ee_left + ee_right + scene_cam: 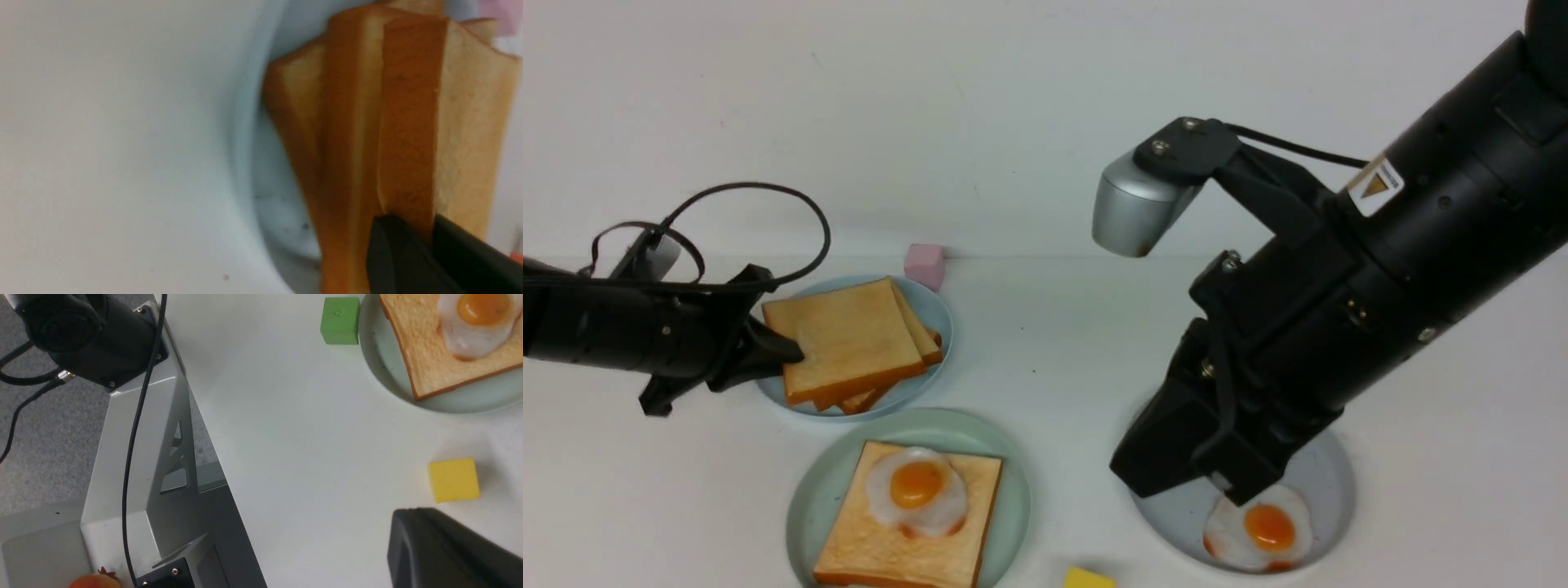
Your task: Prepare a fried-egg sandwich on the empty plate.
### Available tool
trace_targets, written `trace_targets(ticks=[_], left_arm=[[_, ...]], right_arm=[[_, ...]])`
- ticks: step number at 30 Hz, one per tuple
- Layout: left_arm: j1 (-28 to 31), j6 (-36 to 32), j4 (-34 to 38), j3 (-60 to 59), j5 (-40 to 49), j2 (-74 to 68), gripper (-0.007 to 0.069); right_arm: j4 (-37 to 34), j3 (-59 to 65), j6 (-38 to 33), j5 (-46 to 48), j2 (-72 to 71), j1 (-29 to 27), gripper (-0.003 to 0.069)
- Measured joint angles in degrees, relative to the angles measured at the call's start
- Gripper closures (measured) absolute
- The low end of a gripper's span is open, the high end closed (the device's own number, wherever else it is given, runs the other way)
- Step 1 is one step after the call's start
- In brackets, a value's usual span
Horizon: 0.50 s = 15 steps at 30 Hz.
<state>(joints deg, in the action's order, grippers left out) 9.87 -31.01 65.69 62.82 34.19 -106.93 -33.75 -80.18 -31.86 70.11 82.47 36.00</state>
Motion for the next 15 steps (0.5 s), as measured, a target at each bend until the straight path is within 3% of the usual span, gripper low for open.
trace_targets(ticks=[7, 15], left_arm=[[0.00, -7.11, -6.31, -0.15, 9.28, 9.88, 0.0576], [0.00, -14.33, -4.15, -9.79, 18.94, 10.99, 0.0576]], right_arm=[[0.05, 0.00, 0.02, 0.11, 0.00, 0.00, 0.0652], [0.05, 0.00, 0.02, 0.25, 0.00, 0.00, 0.0645]])
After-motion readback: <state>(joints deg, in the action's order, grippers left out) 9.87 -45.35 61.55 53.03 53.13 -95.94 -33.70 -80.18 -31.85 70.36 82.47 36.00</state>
